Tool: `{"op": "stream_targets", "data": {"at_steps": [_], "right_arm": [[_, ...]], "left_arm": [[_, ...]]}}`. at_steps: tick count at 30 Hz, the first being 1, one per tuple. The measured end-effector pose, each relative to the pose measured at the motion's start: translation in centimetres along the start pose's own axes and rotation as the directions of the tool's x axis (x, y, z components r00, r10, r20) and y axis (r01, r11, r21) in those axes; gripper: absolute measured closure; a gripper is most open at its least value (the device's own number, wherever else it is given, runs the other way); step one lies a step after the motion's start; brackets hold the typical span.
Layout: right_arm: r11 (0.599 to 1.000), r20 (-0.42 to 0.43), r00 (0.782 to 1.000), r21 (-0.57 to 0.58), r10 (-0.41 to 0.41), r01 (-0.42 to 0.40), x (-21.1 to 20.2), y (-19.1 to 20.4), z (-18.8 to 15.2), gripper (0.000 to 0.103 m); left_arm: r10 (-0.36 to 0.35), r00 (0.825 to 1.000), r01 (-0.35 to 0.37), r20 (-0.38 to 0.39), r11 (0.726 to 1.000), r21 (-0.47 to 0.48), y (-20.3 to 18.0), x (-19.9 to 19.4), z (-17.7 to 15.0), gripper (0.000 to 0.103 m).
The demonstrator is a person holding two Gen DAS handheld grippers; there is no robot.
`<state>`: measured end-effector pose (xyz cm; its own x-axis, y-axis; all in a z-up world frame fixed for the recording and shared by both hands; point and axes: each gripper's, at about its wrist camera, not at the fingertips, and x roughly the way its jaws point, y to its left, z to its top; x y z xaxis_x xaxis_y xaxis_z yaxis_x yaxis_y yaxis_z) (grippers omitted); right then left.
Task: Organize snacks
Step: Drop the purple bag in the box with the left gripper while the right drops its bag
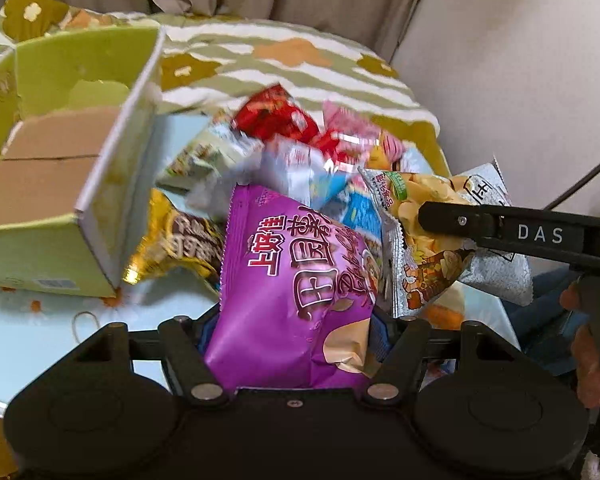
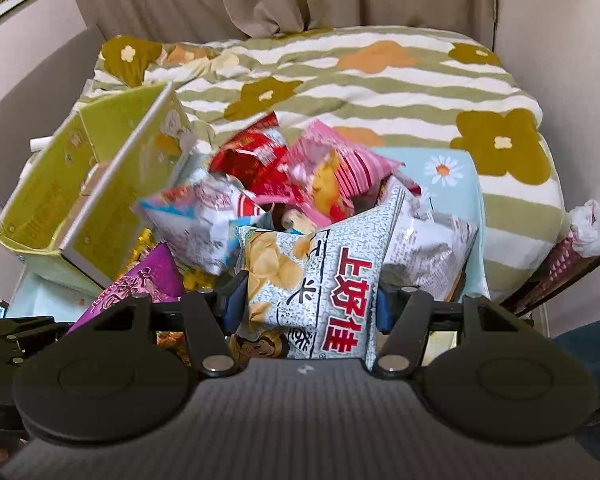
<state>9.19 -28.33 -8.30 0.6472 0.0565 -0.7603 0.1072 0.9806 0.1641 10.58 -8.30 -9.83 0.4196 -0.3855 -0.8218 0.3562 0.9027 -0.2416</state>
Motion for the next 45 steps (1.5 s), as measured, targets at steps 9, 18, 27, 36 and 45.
{"op": "stream_targets", "data": {"at_steps": [9, 18, 27, 36, 45], "right_arm": [[0.995, 0.074, 0.994, -0.07, 0.077, -0.071, -2.5, 2.9, 3.1, 0.028], [0.985, 0.13, 0.982, -0.127, 0.134, -0.117, -1.0, 9.4, 8.1, 0.028], [0.988, 0.118, 0.985, -0.105, 0.128, -0.116, 4.6, 18.9, 13.0, 0.028], [0.997, 0.059, 0.996, -0.038, 0.063, -0.061, 12.4, 24.6, 15.3, 0.028], [0.999, 0.02, 1.0, -0.037, 0.013, -0.012, 16.1, 25.9, 15.8, 0.027]], "left_arm": [[0.081, 0.984, -0.075, 0.158, 0.996, -0.043, 1.9, -6.3, 1.8, 0.031], [0.209, 0.941, -0.192, 0.265, 0.978, -0.086, 8.9, -8.8, 6.9, 0.031], [0.271, 0.928, -0.269, 0.255, 0.962, -0.042, 18.1, -6.7, 13.7, 0.03], [0.277, 0.947, -0.284, 0.164, 0.958, 0.024, 24.9, -0.3, 17.6, 0.03], [0.292, 0.947, -0.299, 0.133, 0.953, 0.039, 25.8, 2.3, 18.4, 0.008]]}}
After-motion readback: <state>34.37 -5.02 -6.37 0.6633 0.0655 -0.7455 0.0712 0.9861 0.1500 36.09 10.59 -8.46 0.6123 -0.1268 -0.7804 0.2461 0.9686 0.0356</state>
